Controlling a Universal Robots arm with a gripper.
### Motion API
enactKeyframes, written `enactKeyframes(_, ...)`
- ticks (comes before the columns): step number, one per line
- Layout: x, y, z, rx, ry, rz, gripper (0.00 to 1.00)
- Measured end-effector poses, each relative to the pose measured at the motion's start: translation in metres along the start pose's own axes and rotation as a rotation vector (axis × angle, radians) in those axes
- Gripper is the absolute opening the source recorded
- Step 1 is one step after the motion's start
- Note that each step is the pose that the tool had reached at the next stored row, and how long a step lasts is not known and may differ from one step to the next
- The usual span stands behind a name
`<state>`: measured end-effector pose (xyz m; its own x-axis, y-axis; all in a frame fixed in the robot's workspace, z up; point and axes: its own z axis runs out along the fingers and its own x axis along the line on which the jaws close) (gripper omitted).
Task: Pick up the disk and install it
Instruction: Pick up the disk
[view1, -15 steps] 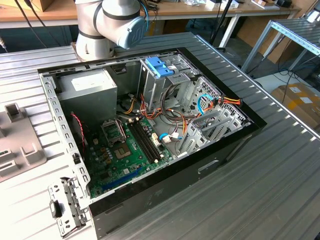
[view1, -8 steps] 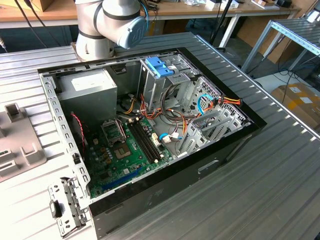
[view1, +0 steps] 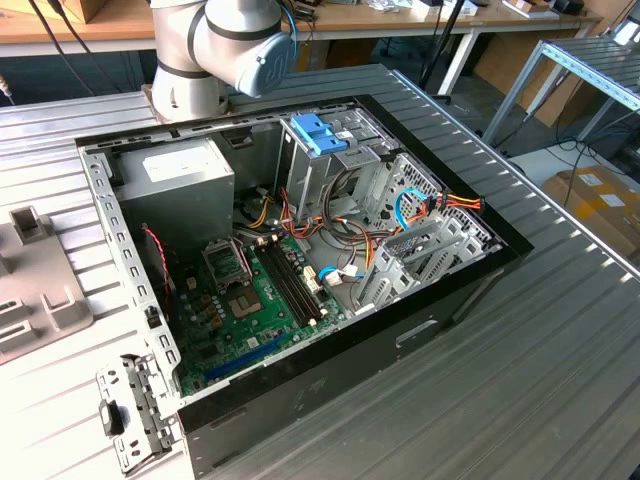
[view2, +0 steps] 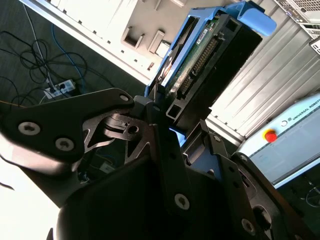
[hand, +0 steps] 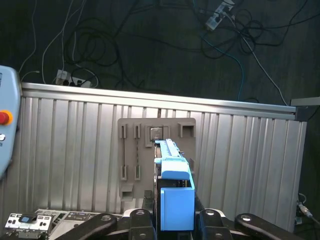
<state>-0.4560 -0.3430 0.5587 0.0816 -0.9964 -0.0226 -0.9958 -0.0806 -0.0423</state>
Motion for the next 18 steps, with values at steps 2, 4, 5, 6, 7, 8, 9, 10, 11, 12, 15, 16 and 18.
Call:
enactKeyframes(2,0.0012,-0.0006,0.0000,-0.0002,0.0000,0.000,0.37)
enactKeyframes(4,0.0027,-0.0013,0.0002,-0.0002,-0.0001,0.000,0.37)
enactKeyframes(5,0.0033,-0.0016,0.0002,-0.0003,0.0000,0.000,0.37)
enactKeyframes(6,0.0039,-0.0018,0.0002,-0.0003,0.0000,0.000,0.37)
enactKeyframes(7,0.0051,-0.0024,0.0003,-0.0004,0.0000,0.000,0.37)
enactKeyframes(8,0.0058,-0.0026,0.0004,-0.0004,-0.0001,0.000,0.37)
enactKeyframes(9,0.0064,-0.0029,0.0004,-0.0005,0.0000,0.000,0.37)
enactKeyframes(10,0.0068,-0.0031,0.0004,-0.0005,0.0000,0.000,0.37)
enactKeyframes(11,0.0074,-0.0032,0.0004,-0.0005,-0.0001,0.000,0.37)
enactKeyframes(12,0.0081,-0.0035,0.0005,-0.0005,0.0000,0.000,0.37)
enactKeyframes(15,0.0096,-0.0042,0.0006,-0.0006,-0.0001,0.000,0.37)
enactKeyframes(16,0.0104,-0.0046,0.0006,-0.0007,0.0000,0.000,0.37)
enactKeyframes(18,0.0117,-0.0052,0.0007,-0.0007,-0.0001,0.000,0.37)
